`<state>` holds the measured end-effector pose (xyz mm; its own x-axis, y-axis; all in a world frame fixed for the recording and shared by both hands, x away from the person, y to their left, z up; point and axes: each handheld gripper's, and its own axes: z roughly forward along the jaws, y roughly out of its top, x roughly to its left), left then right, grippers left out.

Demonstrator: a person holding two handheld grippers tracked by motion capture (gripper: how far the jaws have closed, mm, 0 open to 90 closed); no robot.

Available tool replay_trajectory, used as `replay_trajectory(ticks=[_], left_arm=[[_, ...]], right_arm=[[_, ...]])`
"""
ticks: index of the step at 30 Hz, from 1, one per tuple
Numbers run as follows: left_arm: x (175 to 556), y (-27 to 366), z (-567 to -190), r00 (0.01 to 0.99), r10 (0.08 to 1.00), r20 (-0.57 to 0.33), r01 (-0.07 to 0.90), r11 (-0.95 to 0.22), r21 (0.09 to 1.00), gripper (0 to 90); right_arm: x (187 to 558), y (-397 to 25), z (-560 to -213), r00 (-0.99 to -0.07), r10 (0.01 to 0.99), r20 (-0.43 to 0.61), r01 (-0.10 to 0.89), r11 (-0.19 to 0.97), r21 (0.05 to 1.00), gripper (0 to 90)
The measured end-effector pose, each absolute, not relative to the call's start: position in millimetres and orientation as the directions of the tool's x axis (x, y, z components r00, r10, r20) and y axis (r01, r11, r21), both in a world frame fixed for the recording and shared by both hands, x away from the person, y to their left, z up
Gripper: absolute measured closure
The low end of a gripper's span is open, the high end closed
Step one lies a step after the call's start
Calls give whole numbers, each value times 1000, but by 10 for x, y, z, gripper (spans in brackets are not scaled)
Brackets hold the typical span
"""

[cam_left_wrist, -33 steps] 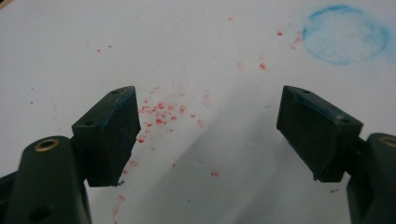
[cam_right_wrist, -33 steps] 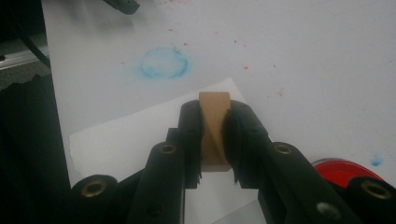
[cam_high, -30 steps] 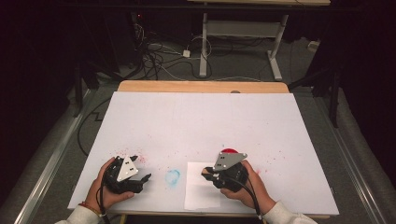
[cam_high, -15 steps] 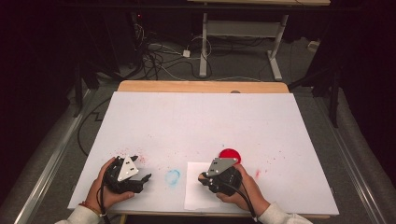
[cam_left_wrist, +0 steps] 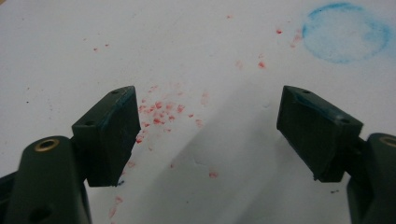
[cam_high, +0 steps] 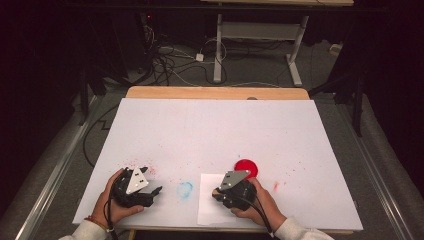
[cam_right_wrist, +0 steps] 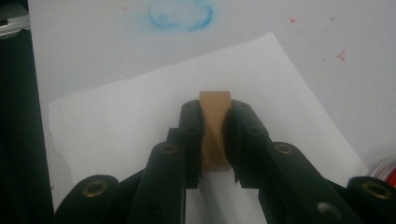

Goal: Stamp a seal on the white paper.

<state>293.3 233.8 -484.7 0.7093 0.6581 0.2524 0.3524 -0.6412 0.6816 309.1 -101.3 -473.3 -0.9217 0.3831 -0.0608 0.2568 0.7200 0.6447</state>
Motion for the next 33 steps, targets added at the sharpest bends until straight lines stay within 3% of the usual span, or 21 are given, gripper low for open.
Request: replay_trajectory(ticks=[33], left_arm=[[2932,2343,-4827,700,668,252,354,-631,690,205]], right_arm=[[3104,-1000,-4748,-920,389,-52,272,725,633,761]])
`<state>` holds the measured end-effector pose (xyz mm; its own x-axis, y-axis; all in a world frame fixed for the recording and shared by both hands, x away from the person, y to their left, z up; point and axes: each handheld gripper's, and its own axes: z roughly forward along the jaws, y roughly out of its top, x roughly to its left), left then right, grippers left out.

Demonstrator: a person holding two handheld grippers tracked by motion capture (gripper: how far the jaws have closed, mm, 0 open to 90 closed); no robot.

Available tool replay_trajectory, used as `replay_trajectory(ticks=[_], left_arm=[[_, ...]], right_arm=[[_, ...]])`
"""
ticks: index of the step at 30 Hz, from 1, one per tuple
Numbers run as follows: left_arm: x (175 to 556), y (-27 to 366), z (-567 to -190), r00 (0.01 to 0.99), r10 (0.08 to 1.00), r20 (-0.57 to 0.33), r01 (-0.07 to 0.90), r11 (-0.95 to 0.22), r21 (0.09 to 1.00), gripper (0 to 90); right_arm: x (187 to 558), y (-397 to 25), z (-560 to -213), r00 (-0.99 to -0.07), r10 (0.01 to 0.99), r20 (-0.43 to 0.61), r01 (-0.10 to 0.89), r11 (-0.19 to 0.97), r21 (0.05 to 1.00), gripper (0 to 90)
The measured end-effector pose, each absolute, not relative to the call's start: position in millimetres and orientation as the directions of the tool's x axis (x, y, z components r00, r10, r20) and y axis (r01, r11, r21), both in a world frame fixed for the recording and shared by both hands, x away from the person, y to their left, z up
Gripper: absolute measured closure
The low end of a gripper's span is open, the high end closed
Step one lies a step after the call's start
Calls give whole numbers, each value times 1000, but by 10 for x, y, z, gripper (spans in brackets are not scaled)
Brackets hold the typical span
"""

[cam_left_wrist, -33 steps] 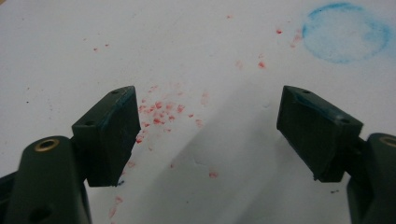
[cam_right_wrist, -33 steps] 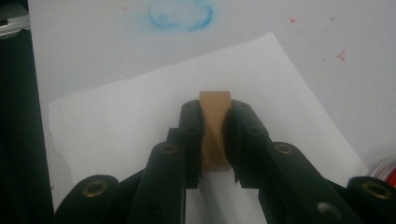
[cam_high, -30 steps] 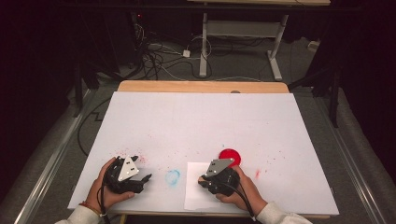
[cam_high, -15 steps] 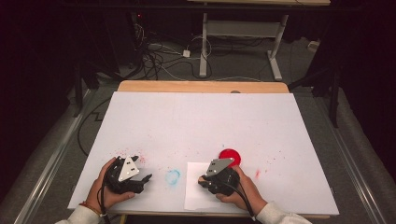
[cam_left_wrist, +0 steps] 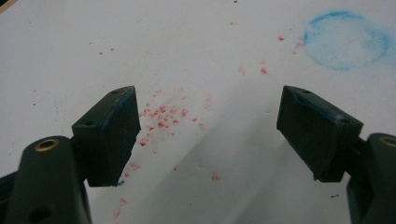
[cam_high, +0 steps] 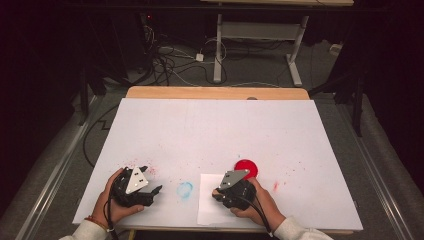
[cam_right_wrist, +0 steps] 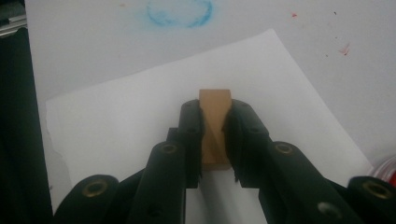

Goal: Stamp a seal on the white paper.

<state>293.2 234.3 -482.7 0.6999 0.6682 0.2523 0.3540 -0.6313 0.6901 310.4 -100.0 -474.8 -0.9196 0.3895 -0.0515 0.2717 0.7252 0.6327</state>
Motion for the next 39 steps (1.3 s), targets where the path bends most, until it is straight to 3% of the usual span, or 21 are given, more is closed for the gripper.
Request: replay_trajectory(ticks=[36,37,39], left_arm=[[2966,2345,-4848,708,666,236,356,-625,694,210],[2963,2348,-4848,708,665,237,356,-626,694,210],[2957,2361,-4846,708,665,238,356,-627,693,210]], right_arm=[[3084,-1000,-4760,-917,394,-63,265,720,641,754],[3091,-1014,-4761,-917,395,-58,268,715,646,744],[3110,-1018,-4761,-913,402,-67,270,721,638,639]])
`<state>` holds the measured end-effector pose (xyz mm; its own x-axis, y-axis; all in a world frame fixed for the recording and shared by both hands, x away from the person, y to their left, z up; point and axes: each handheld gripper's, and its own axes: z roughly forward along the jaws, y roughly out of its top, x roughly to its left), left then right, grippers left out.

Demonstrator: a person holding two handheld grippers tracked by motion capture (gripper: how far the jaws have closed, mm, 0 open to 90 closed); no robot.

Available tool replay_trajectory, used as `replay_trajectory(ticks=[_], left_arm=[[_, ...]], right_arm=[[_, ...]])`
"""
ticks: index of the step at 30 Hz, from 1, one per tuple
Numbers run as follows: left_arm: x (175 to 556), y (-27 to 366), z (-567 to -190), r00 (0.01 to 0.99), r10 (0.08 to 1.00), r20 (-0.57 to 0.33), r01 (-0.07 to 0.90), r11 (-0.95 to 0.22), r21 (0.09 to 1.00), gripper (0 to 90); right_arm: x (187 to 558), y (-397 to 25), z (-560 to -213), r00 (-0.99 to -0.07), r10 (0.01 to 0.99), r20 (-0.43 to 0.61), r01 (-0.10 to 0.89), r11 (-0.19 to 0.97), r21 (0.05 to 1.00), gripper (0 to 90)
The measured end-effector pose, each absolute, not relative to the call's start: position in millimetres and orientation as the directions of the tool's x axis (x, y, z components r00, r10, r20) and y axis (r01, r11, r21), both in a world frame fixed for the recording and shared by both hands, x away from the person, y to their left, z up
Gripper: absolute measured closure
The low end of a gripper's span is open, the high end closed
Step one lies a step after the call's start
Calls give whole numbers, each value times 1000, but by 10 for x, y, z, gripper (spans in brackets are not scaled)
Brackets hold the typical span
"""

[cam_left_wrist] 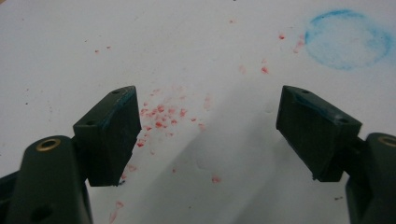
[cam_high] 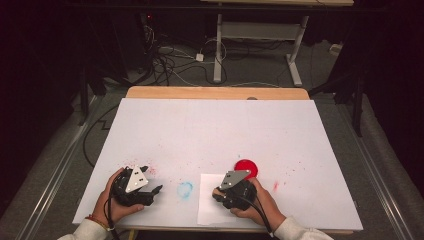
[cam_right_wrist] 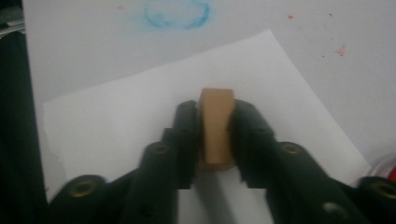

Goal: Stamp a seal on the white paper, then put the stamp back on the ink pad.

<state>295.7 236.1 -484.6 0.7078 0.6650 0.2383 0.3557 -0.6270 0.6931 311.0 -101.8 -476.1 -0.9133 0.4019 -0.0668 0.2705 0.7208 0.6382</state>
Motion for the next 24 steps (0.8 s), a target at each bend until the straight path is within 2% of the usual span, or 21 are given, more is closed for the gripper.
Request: replay_trajectory(ticks=[5,8,12,17,21,24], left_arm=[[2959,2390,-4839,703,673,232,360,-617,700,209],[2951,2395,-4851,703,672,233,364,-622,693,209],[2933,2396,-4845,701,673,237,362,-622,695,209],[2942,2379,-4835,703,668,242,357,-627,693,208],[2942,2369,-4845,706,665,243,357,-631,689,208],[2937,2377,-4834,707,663,245,353,-631,691,208]], right_arm=[[3142,-1082,-4634,-905,424,-23,292,660,692,563],[3143,-1094,-4573,-909,416,-24,282,655,701,581],[3131,-1100,-4557,-913,406,-36,268,664,698,748],[3142,-1101,-4614,-912,406,-58,267,695,667,757],[3177,-1157,-4633,-907,420,-23,295,675,677,758],[3163,-1149,-4627,-911,411,-33,285,684,671,759]])
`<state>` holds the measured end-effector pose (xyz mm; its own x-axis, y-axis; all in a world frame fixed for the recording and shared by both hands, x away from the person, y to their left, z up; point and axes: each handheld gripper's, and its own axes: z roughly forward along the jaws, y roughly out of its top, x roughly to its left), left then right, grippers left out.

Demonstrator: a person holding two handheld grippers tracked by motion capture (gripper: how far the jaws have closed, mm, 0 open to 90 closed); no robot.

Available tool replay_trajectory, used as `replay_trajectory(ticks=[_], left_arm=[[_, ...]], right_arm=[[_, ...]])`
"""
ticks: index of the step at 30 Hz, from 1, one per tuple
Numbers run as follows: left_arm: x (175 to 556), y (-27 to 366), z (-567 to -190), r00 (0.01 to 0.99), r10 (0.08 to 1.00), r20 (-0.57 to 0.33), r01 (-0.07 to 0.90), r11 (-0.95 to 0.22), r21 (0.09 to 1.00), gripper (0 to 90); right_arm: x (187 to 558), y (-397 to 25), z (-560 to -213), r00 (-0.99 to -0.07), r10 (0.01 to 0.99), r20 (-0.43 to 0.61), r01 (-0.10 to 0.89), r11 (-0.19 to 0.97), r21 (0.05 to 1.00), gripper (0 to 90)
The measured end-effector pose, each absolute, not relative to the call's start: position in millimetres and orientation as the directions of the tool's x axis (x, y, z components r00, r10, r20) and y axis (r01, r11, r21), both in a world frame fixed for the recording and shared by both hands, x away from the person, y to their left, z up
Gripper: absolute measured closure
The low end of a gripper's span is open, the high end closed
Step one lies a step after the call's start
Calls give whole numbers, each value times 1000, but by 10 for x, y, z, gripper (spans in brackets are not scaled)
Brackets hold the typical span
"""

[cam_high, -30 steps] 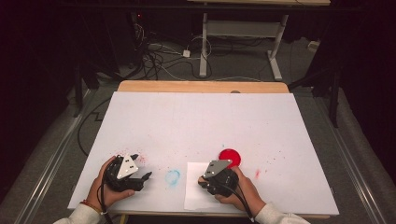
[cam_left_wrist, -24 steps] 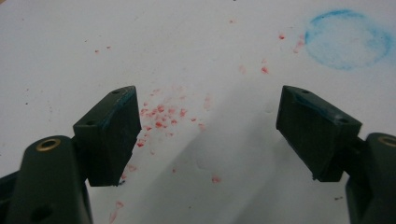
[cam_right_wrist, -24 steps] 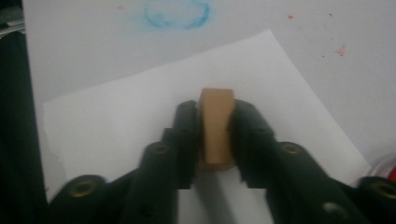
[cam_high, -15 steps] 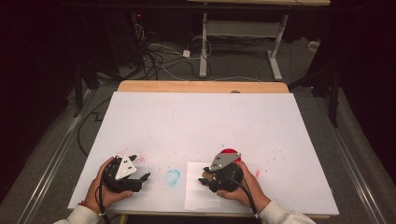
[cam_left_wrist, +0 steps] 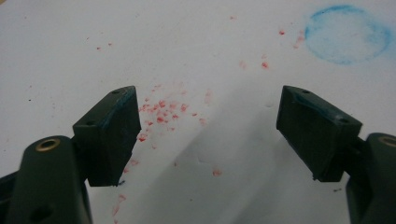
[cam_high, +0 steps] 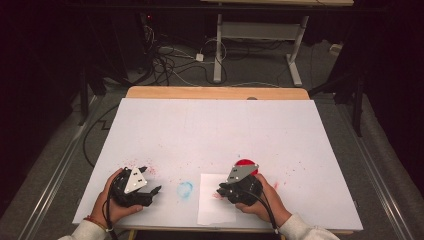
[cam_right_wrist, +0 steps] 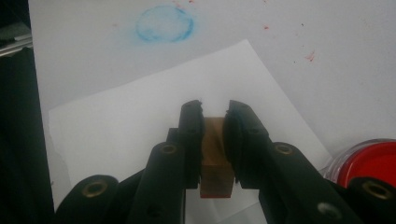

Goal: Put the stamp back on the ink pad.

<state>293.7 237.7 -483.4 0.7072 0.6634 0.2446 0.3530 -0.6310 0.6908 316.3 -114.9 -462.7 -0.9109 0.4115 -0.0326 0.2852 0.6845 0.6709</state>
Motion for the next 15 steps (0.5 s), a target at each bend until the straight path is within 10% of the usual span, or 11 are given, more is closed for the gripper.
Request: replay_trajectory(ticks=[15], left_arm=[[2933,2397,-4825,702,669,242,356,-625,695,208]], right_arm=[[3154,-1232,-4380,-900,432,-55,266,645,717,762]])
